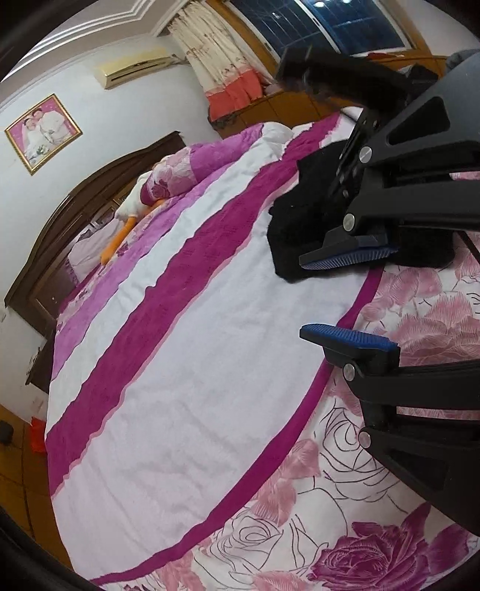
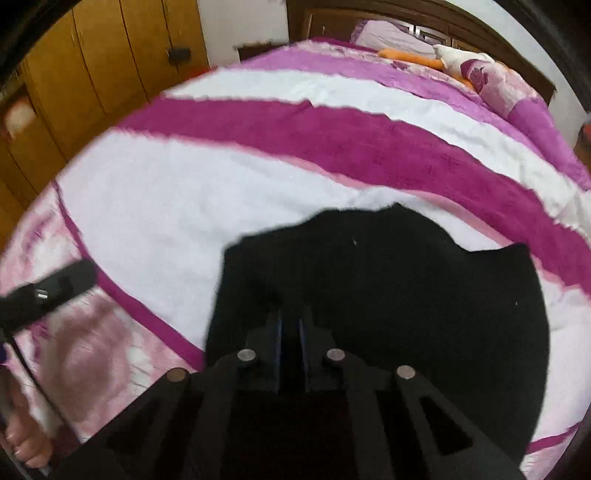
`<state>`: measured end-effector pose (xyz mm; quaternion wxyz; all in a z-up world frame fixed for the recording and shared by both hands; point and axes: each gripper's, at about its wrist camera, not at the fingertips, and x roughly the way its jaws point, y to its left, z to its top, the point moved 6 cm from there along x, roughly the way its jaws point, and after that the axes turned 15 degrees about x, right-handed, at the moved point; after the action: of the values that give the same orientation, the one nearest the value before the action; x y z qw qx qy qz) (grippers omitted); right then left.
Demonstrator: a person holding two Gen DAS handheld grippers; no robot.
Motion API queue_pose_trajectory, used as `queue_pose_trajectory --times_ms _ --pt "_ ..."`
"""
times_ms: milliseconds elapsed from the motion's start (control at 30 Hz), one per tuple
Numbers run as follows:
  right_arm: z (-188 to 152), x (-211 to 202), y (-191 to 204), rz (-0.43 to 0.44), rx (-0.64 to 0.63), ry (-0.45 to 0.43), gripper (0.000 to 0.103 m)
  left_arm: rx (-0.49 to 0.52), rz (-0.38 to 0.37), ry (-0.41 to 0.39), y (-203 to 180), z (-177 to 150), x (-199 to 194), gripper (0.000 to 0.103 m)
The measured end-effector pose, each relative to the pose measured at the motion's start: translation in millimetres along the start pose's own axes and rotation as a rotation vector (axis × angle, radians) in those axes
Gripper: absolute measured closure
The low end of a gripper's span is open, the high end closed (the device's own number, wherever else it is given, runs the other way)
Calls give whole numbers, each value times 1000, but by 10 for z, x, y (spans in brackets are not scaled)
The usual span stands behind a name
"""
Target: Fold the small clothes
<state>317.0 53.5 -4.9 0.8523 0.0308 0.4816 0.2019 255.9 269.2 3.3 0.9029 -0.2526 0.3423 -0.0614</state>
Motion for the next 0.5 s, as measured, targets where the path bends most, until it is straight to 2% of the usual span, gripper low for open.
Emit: queue_pose_trajectory --times_ms 100,200,267,367,500 --pt "109 -142 78 85 54 -52 97 -9 2 1 11 -9 -9 91" --pt "207 -168 121 95 97 -95 97 -6 12 11 2 -26 16 91" --pt "259 -14 149 79 119 -73 97 -8 14 17 8 -32 31 91" --pt "164 256 175 71 139 -12 97 -11 9 18 0 -33 39 91" --pt "14 273 311 87 125 -24 97 -5 15 11 -9 -14 26 91"
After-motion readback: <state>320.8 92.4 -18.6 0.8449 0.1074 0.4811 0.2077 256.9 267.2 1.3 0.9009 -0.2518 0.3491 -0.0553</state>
